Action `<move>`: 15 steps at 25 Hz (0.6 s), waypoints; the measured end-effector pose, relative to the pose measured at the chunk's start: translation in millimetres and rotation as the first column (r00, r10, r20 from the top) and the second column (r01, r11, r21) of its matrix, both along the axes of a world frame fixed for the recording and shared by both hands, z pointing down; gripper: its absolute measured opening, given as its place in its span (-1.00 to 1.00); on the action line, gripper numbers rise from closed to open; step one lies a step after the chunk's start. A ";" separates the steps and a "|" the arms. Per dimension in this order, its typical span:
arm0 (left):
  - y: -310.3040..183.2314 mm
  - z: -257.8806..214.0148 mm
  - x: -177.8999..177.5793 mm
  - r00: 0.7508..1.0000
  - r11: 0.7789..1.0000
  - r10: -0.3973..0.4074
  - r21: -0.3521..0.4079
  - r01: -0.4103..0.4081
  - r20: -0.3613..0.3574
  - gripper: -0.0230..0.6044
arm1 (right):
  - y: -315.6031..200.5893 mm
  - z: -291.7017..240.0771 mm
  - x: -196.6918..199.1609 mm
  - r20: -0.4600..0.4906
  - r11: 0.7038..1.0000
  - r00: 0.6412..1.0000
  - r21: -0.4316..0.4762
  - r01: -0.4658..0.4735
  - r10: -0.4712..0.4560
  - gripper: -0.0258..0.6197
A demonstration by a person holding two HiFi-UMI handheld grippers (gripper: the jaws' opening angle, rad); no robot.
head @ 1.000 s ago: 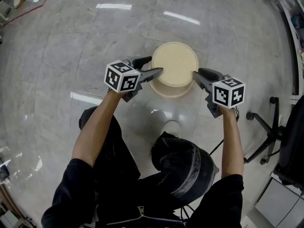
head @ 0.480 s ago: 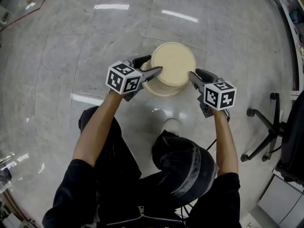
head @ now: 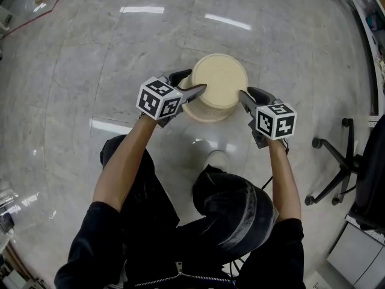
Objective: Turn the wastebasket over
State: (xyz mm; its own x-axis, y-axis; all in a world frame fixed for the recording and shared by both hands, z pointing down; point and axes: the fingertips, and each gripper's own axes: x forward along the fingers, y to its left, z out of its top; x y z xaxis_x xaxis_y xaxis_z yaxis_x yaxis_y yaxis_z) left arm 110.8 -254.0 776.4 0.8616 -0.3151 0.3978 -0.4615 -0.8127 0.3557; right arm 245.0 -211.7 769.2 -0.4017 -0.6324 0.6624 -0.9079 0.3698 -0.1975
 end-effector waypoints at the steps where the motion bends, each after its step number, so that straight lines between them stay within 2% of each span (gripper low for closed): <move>1: 0.2 -1.6 -0.1 1.000 1.000 0.005 0.029 -0.005 0.011 0.01 | 0.0 -0.8 -0.4 -0.010 1.000 1.000 0.013 0.005 -0.005 -0.53; 4: -1.9 -13.6 -1.2 1.000 0.995 0.004 0.097 -0.004 0.002 0.01 | -2.0 -10.7 0.6 -0.068 0.996 0.998 0.093 0.009 -0.003 -0.52; 8: -9.1 -45.0 -3.0 0.995 0.984 -0.029 0.172 0.045 -0.091 -0.02 | -6.3 -31.7 -2.8 -0.108 0.980 0.994 0.198 0.001 0.020 -0.52; 12: -7.0 -73.8 2.7 0.990 0.951 -0.017 0.304 0.058 -0.137 -0.18 | -11.1 -48.7 -15.0 -0.125 0.956 0.992 0.293 0.017 0.020 -0.60; 15: -2.3 -81.3 6.4 0.993 0.927 0.002 0.373 0.044 -0.122 -0.34 | -13.2 -57.5 -19.2 -0.128 0.937 0.991 0.350 0.002 0.046 -0.74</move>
State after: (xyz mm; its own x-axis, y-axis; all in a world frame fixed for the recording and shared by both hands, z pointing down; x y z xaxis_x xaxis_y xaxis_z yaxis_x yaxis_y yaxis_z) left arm 117.2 -256.3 695.1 0.8866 -0.4398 0.1434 -0.4534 -0.8877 0.0802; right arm 225.8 -224.9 711.7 -0.3091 -0.8405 0.4451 -0.9257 0.3731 0.0619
